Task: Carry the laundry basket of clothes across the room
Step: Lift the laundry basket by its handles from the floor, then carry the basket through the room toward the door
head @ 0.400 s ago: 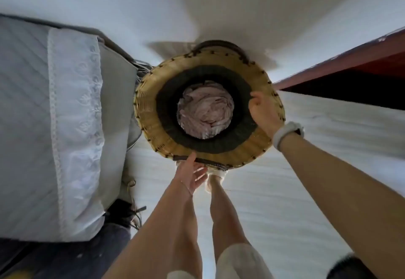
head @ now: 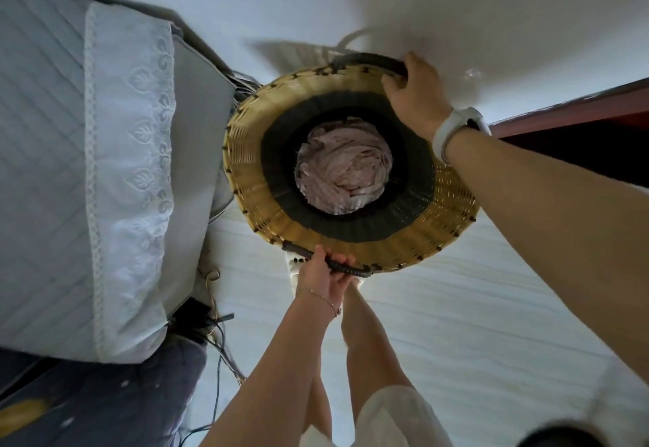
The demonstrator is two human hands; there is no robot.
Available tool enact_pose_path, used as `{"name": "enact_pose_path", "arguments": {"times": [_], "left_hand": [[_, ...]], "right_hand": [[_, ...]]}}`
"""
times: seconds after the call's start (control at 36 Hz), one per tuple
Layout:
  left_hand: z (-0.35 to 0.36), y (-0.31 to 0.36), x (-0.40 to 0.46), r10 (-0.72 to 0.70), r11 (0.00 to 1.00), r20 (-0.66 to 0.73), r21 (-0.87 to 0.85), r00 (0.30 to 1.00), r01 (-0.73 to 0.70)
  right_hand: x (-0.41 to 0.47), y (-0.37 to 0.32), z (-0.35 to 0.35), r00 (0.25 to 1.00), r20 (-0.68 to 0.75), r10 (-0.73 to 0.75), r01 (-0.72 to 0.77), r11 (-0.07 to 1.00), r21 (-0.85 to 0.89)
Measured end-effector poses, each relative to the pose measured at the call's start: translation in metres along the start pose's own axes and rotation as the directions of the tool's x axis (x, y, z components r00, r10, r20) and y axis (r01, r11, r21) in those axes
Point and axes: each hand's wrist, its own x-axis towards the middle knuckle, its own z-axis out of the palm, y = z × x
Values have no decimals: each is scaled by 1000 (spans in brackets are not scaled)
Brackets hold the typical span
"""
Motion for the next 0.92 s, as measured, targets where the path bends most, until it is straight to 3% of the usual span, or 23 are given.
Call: {"name": "enact_pose_path", "arguments": {"times": [0.17, 0.25, 0.33, 0.44, 0.58, 0.67, 0.81, 0.92], "left_hand": [[-18, 13, -12, 192, 970, -199, 187, 961, -155], [-31, 24, -22, 334, 916, -243, 312, 911, -253], [-44, 38, -38, 534, 791, -211, 467, 819, -395], [-58, 58, -68, 687, 626, -62, 556, 724, -546], [-68, 70, -98, 700, 444, 247, 584, 670, -679], [-67, 72, -109, 696, 282, 381, 633, 608, -720], [-56, 69, -129, 698, -71, 526, 726, 486, -684], [-50, 60, -138, 618, -251, 642, 708, 453, -660]], "right_hand": [[-41, -5, -14, 992, 82, -92, 85, 993, 85], [-64, -1, -24, 999, 18, -34, 31, 992, 126], [-93, 10, -33, 998, -24, 55, -48, 975, 215], [-147, 24, -46, 979, -74, 192, -156, 927, 341], [-218, 33, -52, 898, -123, 423, -317, 814, 487], [-261, 32, -46, 824, -149, 547, -390, 738, 551], [-325, 23, -35, 689, -196, 698, -438, 615, 655], [-371, 15, -27, 532, -247, 810, -426, 508, 749]]}}
